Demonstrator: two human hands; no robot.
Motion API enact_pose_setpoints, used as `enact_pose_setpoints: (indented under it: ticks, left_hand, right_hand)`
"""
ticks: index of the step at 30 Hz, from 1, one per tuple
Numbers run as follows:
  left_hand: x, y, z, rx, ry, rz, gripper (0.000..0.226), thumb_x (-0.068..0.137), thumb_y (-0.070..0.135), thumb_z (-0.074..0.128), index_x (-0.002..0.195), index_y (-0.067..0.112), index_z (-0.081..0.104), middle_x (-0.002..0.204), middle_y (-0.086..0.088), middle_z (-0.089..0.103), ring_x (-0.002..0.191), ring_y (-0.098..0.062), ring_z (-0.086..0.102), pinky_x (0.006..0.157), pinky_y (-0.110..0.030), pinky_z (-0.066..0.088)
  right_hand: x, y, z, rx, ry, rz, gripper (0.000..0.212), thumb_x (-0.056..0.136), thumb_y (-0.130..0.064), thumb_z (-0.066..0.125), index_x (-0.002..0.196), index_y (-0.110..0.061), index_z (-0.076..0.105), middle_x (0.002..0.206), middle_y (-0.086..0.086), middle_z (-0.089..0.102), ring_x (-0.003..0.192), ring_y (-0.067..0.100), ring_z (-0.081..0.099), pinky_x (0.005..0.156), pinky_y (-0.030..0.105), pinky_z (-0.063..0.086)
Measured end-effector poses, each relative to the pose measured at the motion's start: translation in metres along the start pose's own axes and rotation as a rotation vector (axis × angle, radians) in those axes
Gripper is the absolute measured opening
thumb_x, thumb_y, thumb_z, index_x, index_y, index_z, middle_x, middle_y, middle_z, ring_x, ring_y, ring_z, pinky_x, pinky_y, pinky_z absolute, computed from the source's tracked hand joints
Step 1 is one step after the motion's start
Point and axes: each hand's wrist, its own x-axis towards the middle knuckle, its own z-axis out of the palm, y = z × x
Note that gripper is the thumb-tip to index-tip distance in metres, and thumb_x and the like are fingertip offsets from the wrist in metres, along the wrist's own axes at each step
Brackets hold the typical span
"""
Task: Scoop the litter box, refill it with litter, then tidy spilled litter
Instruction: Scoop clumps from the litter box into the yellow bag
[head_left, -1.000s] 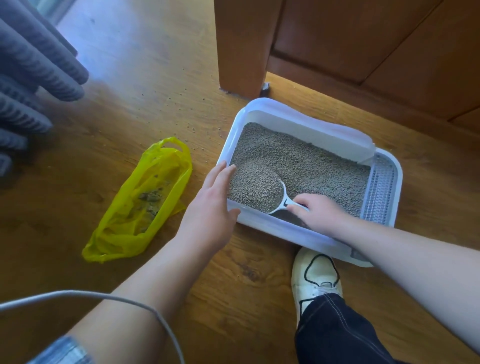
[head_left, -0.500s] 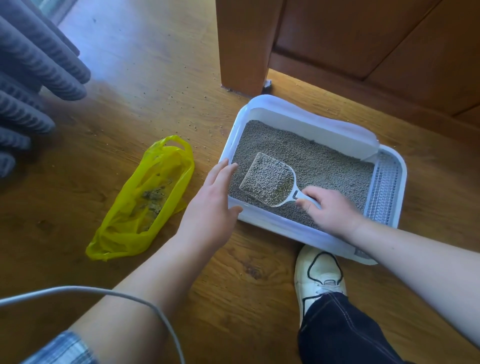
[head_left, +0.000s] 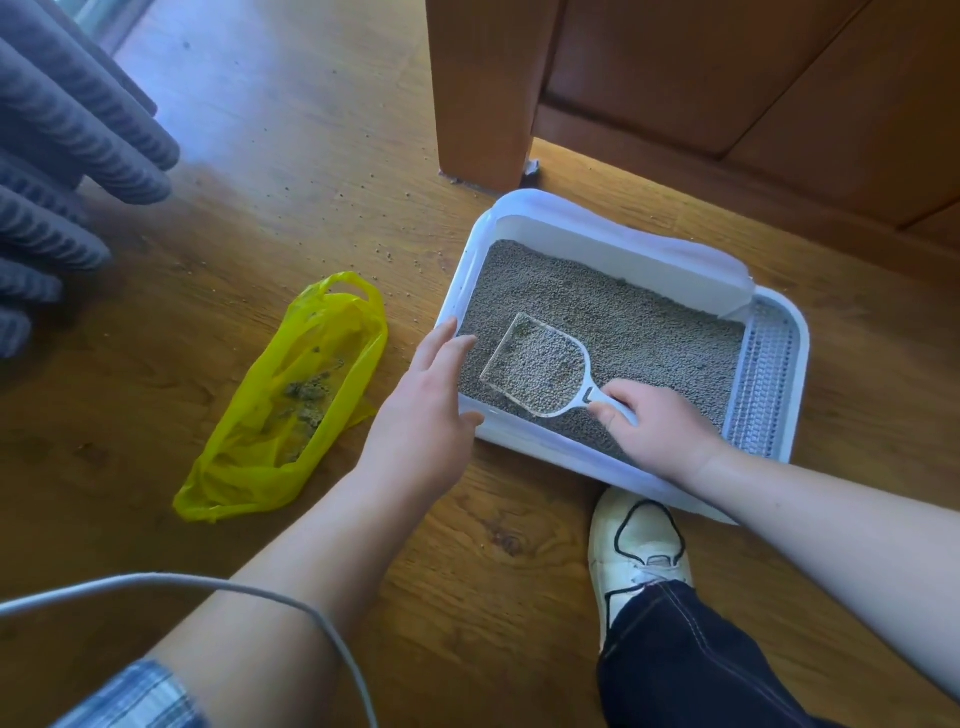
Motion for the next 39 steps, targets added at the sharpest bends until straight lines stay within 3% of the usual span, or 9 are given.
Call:
enact_pose_setpoints:
  ticks: [5,13,22,27,31,39]
  left_hand:
    - [0.000,0.001,-0.001,-0.008,0.002,-0.007,0.072,0.085,0.009,0.070,0.147,0.029,0.038,0.162,0.021,0.014,0.140,-0.006,0.034,0.099,-0.023,0.035]
    - [0.000,0.002,0.000,0.007,-0.006,-0.014,0.070,0.085,0.008,0.072,0.144,0.029,0.040,0.162,0.021,0.013,0.139,-0.008,0.036,0.097,-0.025,0.037]
    - [-0.001,0.005,-0.002,0.028,-0.017,-0.020,0.056,0.085,0.008,0.072,0.133,0.028,0.050,0.161,0.021,0.012,0.135,-0.011,0.043,0.094,-0.033,0.048]
    - [-0.002,0.006,-0.002,0.023,-0.017,-0.008,0.056,0.084,0.008,0.071,0.132,0.028,0.050,0.162,0.020,0.013,0.138,-0.009,0.039,0.096,-0.032,0.047]
    - [-0.002,0.006,-0.002,0.026,-0.015,-0.013,0.056,0.085,0.008,0.072,0.131,0.029,0.050,0.162,0.020,0.013,0.137,-0.010,0.040,0.094,-0.031,0.047]
    - [-0.001,0.005,-0.001,0.038,-0.003,-0.008,0.062,0.084,0.008,0.072,0.136,0.030,0.047,0.161,0.021,0.013,0.136,-0.011,0.041,0.095,-0.031,0.046]
  right_hand:
    - [0.000,0.000,0.000,-0.004,0.028,0.007,0.035,0.097,-0.055,0.044,0.078,-0.026,0.052,0.063,-0.003,0.057,0.065,0.022,0.057,0.062,0.038,0.046]
    - [-0.005,-0.008,-0.001,-0.113,-0.004,-0.002,0.034,0.096,-0.060,0.042,0.097,-0.032,0.060,0.070,-0.008,0.063,0.072,0.020,0.060,0.067,0.036,0.051]
    - [-0.012,-0.010,-0.001,-0.022,0.004,-0.008,0.034,0.098,-0.056,0.043,0.088,-0.027,0.058,0.065,-0.005,0.061,0.065,0.016,0.059,0.062,0.035,0.046]
    - [-0.016,-0.010,0.002,-0.029,0.005,-0.014,0.030,0.098,-0.054,0.045,0.090,-0.030,0.060,0.065,-0.007,0.060,0.066,0.015,0.058,0.064,0.034,0.047]
    - [-0.015,-0.009,0.001,-0.024,0.035,-0.009,0.035,0.097,-0.056,0.043,0.081,-0.027,0.053,0.064,-0.004,0.058,0.066,0.019,0.057,0.063,0.036,0.046]
    - [-0.016,-0.009,0.002,-0.054,0.030,-0.011,0.037,0.097,-0.059,0.040,0.088,-0.026,0.055,0.066,-0.005,0.060,0.066,0.019,0.058,0.065,0.036,0.048]
